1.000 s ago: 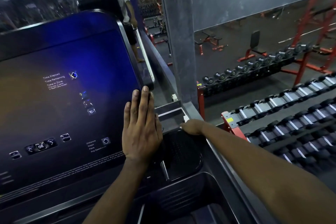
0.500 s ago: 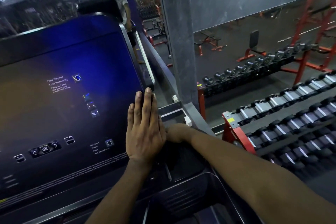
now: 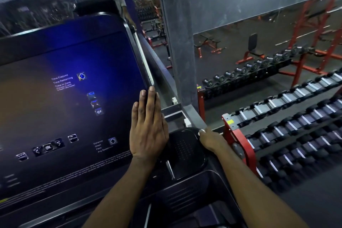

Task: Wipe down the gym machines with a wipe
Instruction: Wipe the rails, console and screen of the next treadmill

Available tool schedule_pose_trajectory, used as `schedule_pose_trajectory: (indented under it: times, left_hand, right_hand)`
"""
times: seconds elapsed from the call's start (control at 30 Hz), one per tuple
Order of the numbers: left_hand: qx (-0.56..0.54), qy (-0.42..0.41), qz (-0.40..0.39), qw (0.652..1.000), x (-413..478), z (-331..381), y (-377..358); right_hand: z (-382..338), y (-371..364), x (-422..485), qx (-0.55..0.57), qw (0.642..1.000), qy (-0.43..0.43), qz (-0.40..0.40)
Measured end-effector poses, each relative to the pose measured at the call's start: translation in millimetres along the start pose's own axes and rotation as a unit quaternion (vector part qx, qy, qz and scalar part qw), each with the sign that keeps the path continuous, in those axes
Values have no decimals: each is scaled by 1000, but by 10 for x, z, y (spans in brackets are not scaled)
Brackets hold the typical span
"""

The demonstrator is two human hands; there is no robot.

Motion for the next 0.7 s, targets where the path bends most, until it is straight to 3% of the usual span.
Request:
schedule_pose_trajectory:
  times: [0.17, 0.3, 0.4, 0.6, 0.7]
  left_hand:
    - [-6, 0, -6, 1000, 2, 3, -2]
    - [-15, -2, -5, 1000, 1, 0, 1]
    - [-13, -3, -4, 1000, 4, 3, 15]
    - [-9, -3, -19, 1000, 4, 11, 19]
    - [-28, 16, -19, 999, 6, 27, 26]
  right_hand:
    - [-189, 0, 140, 32, 997, 43, -55]
    - [-30, -127, -180, 6, 996, 79, 49]
    - [78, -237, -437, -82, 987, 94, 97]
    - [-92, -116, -240, -105, 983, 138, 65]
    - [106, -182, -471, -83, 987, 115, 76]
Point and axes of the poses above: each hand's wrist, its own x-axis towards the middle knuckle, its own y-axis out of the back of the hand, z = x × y, the point moved 9 cm from there along x, towards the middle knuckle, and after that the axes turned 10 degrees about -x, right-handed, at the moved point
